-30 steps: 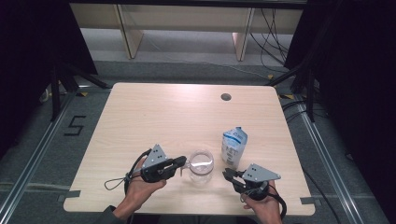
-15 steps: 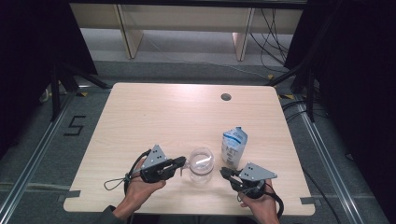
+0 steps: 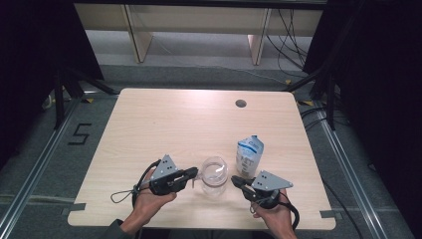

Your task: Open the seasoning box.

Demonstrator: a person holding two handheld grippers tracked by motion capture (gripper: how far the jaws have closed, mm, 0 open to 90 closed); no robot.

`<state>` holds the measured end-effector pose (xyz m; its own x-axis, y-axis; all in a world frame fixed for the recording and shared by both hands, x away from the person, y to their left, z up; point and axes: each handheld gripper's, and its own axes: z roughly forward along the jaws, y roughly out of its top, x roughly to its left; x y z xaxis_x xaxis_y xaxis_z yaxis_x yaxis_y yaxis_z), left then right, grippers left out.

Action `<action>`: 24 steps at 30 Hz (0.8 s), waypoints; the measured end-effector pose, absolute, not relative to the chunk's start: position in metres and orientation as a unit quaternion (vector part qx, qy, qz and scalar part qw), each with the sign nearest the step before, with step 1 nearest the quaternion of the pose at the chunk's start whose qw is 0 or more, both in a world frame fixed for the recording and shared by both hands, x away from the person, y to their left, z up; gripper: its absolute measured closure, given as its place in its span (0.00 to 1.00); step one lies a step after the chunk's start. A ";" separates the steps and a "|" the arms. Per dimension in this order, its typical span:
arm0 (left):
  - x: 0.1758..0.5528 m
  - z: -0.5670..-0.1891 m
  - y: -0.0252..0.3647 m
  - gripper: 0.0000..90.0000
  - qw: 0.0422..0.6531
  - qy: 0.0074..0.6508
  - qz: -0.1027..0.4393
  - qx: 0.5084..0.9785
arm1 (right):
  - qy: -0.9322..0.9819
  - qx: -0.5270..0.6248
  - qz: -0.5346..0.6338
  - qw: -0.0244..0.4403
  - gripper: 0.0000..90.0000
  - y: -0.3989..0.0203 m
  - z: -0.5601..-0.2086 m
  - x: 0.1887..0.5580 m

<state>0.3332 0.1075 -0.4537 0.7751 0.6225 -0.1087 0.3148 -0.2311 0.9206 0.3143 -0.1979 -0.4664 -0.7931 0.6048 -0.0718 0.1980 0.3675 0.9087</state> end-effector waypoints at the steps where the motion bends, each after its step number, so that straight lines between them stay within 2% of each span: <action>1: 0.333 -0.454 0.108 0.96 0.541 0.304 0.142 0.771 | 0.803 0.249 0.503 0.200 0.97 -0.197 -0.466 0.315; 9: 0.333 -0.454 0.108 0.95 0.544 0.299 0.141 0.771 | 0.798 0.249 0.510 0.202 0.97 -0.187 -0.459 0.317; 14: 0.333 -0.455 0.109 0.92 0.548 0.300 0.135 0.769 | 0.806 0.248 0.504 0.186 0.97 -0.184 -0.457 0.318; 17: 0.333 -0.454 0.112 0.85 0.557 0.296 0.132 0.764 | 0.803 0.247 0.507 0.192 0.97 -0.183 -0.456 0.318; 18: 0.332 -0.454 0.113 0.78 0.560 0.298 0.129 0.762 | 0.799 0.244 0.511 0.201 0.97 -0.183 -0.454 0.319; 21: 0.330 -0.452 0.119 0.67 0.563 0.295 0.122 0.762 | 0.800 0.239 0.511 0.204 0.97 -0.183 -0.452 0.320; 22: 0.329 -0.452 0.121 0.67 0.559 0.291 0.122 0.767 | 0.798 0.246 0.513 0.198 0.97 -0.182 -0.451 0.319; 24: 0.323 -0.455 0.127 0.56 0.548 0.299 0.123 0.772 | 0.797 0.242 0.516 0.200 0.97 -0.182 -0.448 0.321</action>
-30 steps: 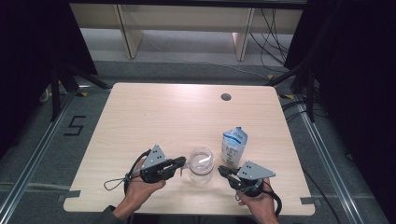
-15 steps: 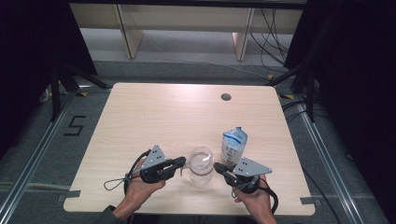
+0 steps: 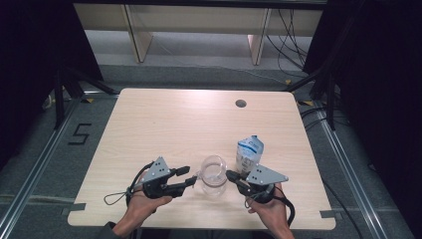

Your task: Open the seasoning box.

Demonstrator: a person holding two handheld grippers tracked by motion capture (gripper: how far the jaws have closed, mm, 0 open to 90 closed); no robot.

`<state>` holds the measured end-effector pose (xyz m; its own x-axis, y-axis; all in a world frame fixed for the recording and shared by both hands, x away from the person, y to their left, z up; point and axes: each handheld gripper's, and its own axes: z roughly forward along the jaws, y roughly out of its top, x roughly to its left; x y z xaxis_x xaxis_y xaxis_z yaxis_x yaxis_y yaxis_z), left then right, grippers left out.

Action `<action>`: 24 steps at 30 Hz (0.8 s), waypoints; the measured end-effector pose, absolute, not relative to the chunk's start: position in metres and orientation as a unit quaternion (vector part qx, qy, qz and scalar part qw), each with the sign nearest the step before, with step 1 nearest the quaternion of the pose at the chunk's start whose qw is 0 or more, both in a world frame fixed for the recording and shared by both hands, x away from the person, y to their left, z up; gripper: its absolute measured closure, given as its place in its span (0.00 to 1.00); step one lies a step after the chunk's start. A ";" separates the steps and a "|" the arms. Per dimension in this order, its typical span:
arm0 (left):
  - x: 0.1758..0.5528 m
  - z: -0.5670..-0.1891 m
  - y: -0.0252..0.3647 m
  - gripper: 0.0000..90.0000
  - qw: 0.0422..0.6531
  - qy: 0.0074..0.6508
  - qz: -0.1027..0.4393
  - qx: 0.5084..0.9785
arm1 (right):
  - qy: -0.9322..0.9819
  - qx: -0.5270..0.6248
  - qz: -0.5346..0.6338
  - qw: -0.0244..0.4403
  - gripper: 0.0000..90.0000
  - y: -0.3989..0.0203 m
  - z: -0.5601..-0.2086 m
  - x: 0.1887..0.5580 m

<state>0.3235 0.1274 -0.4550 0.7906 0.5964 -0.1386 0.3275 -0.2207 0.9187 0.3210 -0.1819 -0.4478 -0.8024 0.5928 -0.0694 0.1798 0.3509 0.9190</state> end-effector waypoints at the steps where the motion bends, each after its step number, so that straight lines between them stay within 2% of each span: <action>1: 0.323 -0.455 0.127 0.53 0.548 0.299 0.123 0.772 | 0.797 0.242 0.516 0.200 0.97 -0.182 -0.448 0.321; 12: 0.315 -0.466 0.145 0.36 0.504 0.319 0.149 0.789 | 0.794 0.227 0.522 0.214 0.97 -0.171 -0.437 0.322; 24: 0.317 -0.479 0.148 0.30 0.487 0.329 0.149 0.795 | 0.797 0.209 0.521 0.221 0.96 -0.160 -0.428 0.319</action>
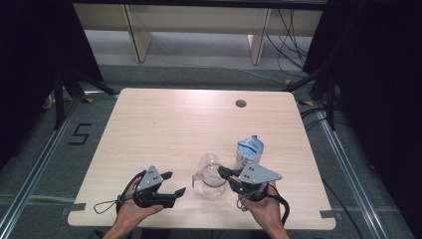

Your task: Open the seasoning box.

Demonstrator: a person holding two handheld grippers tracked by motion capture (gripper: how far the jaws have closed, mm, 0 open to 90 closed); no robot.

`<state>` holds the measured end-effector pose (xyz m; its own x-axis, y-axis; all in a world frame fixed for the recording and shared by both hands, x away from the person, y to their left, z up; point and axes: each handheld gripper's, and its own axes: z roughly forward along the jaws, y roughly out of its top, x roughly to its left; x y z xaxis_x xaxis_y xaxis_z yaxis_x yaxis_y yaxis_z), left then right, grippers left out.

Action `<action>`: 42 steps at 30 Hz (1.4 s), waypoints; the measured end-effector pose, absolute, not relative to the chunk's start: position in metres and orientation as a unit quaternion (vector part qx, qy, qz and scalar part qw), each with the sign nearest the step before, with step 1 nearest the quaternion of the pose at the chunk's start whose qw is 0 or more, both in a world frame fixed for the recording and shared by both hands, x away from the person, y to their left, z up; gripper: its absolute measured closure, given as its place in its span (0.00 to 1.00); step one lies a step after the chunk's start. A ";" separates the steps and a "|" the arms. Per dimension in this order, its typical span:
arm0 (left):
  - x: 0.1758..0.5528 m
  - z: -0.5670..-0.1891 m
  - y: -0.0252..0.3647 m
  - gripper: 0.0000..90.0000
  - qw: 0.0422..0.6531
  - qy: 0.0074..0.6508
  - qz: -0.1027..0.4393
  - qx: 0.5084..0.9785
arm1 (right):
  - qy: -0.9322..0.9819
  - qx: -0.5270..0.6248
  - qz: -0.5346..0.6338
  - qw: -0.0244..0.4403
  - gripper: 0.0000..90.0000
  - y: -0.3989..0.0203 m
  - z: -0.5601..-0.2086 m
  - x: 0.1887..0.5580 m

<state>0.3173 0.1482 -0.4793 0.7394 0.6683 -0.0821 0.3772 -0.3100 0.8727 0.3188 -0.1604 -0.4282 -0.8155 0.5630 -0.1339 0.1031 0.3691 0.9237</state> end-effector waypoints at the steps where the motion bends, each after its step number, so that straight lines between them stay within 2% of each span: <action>1: 0.317 -0.479 0.148 0.30 0.486 0.335 0.149 0.794 | 0.794 0.211 0.526 0.218 0.96 -0.158 -0.428 0.318; 8: 0.316 -0.482 0.147 0.28 0.489 0.340 0.143 0.791 | 0.798 0.197 0.528 0.213 0.96 -0.149 -0.425 0.317; 9: 0.316 -0.482 0.147 0.28 0.489 0.340 0.142 0.790 | 0.797 0.185 0.530 0.223 0.96 -0.147 -0.424 0.318; 10: 0.316 -0.482 0.147 0.27 0.493 0.339 0.140 0.789 | 0.799 0.192 0.530 0.210 0.96 -0.145 -0.424 0.316; 14: 0.318 -0.481 0.149 0.27 0.493 0.334 0.143 0.791 | 0.798 0.188 0.534 0.209 0.96 -0.138 -0.424 0.314; 35: 0.318 -0.481 0.151 0.27 0.495 0.338 0.142 0.788 | 0.801 0.179 0.537 0.197 0.94 -0.128 -0.427 0.315; 38: 0.318 -0.481 0.151 0.26 0.494 0.339 0.142 0.788 | 0.800 0.182 0.536 0.198 0.91 -0.133 -0.427 0.315; 42: 0.319 -0.482 0.152 0.25 0.496 0.342 0.135 0.786 | 0.798 0.194 0.531 0.207 0.80 -0.143 -0.430 0.314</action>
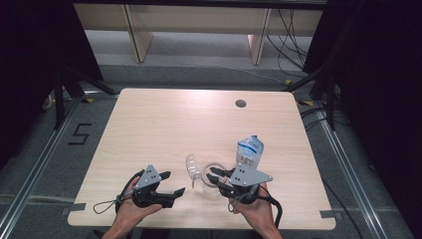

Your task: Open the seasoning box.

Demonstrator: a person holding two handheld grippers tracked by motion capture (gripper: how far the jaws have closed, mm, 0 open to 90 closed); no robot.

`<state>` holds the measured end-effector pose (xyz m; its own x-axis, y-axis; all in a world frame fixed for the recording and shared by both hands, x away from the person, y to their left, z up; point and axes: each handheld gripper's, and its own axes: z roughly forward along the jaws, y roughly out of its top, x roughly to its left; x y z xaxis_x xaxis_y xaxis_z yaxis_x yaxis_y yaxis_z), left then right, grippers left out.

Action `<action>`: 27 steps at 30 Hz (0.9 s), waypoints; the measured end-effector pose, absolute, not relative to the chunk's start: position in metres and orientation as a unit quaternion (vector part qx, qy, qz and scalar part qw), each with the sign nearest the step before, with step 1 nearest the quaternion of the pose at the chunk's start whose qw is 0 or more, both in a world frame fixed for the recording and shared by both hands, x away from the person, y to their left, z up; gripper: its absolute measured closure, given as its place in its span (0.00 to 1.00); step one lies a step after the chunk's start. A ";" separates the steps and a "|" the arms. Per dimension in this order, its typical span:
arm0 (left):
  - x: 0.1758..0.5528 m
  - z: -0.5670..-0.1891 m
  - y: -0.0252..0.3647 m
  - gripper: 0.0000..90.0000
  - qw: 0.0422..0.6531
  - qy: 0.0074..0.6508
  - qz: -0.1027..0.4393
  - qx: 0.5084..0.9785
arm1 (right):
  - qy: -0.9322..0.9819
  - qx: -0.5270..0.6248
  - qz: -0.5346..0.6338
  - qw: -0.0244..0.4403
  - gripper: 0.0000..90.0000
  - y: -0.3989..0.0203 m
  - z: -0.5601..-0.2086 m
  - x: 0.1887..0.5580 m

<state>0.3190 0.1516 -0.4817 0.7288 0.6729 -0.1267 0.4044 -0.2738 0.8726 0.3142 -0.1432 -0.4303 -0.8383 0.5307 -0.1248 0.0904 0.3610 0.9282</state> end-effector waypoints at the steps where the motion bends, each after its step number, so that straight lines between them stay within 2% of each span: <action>1: 0.318 -0.481 0.152 0.24 0.493 0.349 0.136 0.785 | 0.800 0.198 0.529 0.203 0.77 -0.146 -0.432 0.314; 9: 0.319 -0.481 0.154 0.20 0.491 0.354 0.133 0.785 | 0.788 0.232 0.530 0.211 0.57 -0.181 -0.443 0.304; 11: 0.319 -0.481 0.154 0.19 0.492 0.356 0.133 0.783 | 0.787 0.235 0.530 0.212 0.56 -0.185 -0.444 0.303; 13: 0.320 -0.481 0.155 0.18 0.492 0.359 0.133 0.782 | 0.782 0.249 0.530 0.215 0.50 -0.194 -0.448 0.298; 16: 0.320 -0.481 0.155 0.18 0.493 0.361 0.132 0.780 | 0.780 0.262 0.529 0.209 0.48 -0.200 -0.450 0.295; 18: 0.319 -0.481 0.155 0.18 0.488 0.362 0.132 0.784 | 0.772 0.268 0.534 0.218 0.42 -0.209 -0.453 0.293; 27: 0.320 -0.481 0.154 0.17 0.492 0.357 0.127 0.784 | 0.759 0.320 0.526 0.210 0.30 -0.229 -0.458 0.289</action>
